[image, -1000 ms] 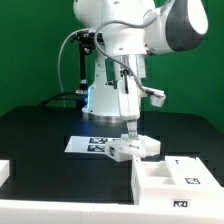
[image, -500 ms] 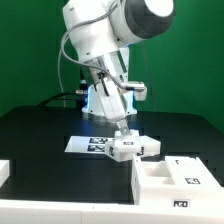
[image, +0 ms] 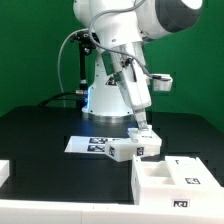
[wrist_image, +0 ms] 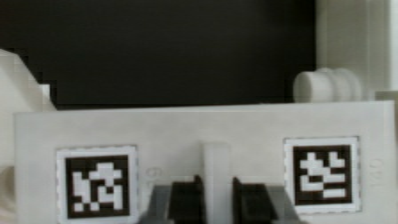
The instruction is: Assemble cabinet
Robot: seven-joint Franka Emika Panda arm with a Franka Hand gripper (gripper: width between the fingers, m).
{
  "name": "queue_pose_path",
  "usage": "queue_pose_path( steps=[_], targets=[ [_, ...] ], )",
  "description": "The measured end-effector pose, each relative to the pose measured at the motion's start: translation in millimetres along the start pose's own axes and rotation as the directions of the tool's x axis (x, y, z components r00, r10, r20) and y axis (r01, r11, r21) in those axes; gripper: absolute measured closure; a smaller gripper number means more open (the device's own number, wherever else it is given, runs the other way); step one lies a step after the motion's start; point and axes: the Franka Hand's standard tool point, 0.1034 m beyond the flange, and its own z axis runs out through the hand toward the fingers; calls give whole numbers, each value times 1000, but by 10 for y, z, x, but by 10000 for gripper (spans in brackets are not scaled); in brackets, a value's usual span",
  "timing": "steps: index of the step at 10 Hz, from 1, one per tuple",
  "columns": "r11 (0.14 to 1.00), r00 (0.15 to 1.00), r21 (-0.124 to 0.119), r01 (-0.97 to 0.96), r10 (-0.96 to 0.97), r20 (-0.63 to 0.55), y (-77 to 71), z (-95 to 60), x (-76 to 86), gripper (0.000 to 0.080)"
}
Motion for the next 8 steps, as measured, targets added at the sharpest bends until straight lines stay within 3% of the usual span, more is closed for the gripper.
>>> queue_pose_path(
  steps=[3,6,8],
  targets=[
    [1000,1000,-6,-2,2,0,23,26,13,735],
    [999,1000,47,5,-5,-10,-103,-119,-50,735],
    [999,1000,52,5,-5,-8,-121,-145,-35,735]
  ],
)
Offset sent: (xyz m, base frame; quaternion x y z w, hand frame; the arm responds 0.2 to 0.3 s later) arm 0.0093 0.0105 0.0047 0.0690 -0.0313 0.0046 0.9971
